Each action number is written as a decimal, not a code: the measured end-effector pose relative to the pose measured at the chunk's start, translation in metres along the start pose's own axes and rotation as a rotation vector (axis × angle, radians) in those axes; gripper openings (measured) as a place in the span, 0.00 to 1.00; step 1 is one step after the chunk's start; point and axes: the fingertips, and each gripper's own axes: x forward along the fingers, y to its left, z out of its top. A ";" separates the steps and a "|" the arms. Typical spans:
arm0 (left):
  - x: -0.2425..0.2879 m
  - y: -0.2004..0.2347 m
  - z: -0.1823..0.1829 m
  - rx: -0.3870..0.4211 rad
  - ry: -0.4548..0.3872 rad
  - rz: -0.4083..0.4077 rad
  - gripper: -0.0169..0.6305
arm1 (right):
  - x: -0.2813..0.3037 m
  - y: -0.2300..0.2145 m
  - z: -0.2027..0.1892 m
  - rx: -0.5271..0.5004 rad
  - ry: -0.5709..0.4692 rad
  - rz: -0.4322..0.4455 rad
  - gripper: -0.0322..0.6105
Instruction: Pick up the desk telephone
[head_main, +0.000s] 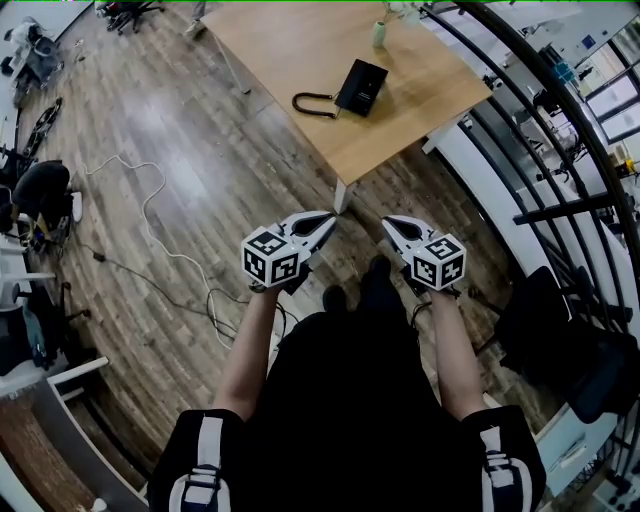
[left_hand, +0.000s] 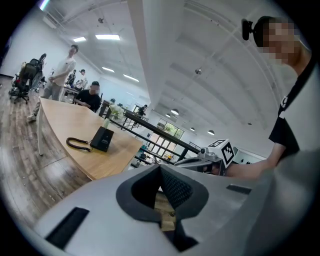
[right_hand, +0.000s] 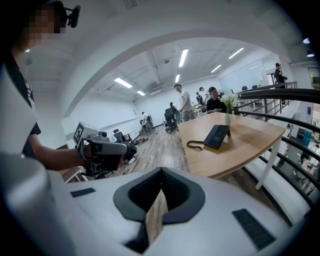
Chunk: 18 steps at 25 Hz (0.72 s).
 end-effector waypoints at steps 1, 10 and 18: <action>0.001 0.002 0.000 -0.002 0.001 0.001 0.06 | 0.002 -0.001 0.001 0.001 0.000 0.001 0.09; 0.008 0.025 0.017 -0.034 -0.012 0.046 0.06 | 0.018 -0.022 0.020 -0.001 0.024 0.031 0.08; 0.036 0.041 0.025 -0.056 0.010 0.070 0.06 | 0.028 -0.058 0.028 0.023 0.044 0.047 0.08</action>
